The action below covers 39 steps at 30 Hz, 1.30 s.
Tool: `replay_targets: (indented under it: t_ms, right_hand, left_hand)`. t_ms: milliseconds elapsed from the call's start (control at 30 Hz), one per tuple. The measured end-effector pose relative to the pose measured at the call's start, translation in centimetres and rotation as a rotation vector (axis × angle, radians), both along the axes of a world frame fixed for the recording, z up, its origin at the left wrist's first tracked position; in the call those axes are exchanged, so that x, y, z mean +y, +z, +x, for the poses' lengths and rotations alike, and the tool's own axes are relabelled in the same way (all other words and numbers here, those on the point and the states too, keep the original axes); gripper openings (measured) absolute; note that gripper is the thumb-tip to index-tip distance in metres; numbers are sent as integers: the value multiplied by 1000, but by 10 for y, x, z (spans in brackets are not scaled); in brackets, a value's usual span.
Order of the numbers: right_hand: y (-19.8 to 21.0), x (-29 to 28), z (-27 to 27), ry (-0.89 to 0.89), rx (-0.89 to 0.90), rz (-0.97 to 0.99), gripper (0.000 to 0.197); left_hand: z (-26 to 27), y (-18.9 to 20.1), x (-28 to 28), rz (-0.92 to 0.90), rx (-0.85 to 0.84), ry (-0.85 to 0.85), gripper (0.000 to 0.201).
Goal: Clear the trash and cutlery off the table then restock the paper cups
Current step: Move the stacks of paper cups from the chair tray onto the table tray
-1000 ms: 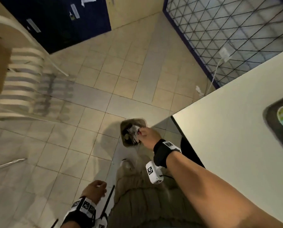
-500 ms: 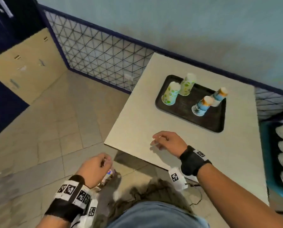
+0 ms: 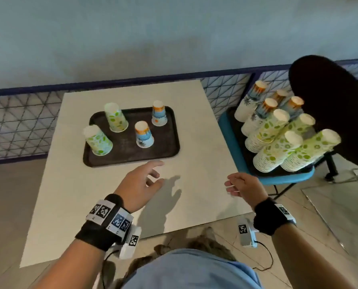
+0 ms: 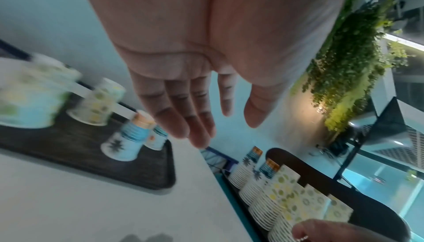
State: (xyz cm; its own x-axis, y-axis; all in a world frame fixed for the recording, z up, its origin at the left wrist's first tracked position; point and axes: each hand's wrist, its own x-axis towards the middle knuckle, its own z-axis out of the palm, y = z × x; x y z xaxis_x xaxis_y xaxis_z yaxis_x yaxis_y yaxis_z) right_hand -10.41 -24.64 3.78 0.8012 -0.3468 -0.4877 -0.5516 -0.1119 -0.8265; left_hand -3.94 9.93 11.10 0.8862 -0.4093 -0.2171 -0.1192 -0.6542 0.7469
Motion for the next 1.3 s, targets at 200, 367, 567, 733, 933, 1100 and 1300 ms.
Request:
replay_targets:
  t_ms: [200,367,567,733,933,1100,1300]
  right_hand:
    - [-39,-146,-32,-206,77,-114,11]
    - [-62,-210,-27,-249,115,-186,53]
    - [-59,-212,-7,-145,148,-345,76]
    - [-66,-206,-1,-124,146,-295,90]
    - [-63,-204,10,-84,116,-313,92]
    - [-63,-201,18,-63,59,-372,97]
    - [-67,-201,33,-82,56,-474,102]
  left_hand:
    - [43,-6,-182,-86,-60,-160,74]
    - [58,6,-305,-108,-138,-272,86]
    - [64,4,-395,4,-300,-481,82]
    - [65,-5,-431,186,-359,-590,82]
    - [71,-16,-451,231,-277,-610,69]
    - [67,-18,-441,138,-221,-497,58]
    - [73,-21,-420,18,-153,-378,57]
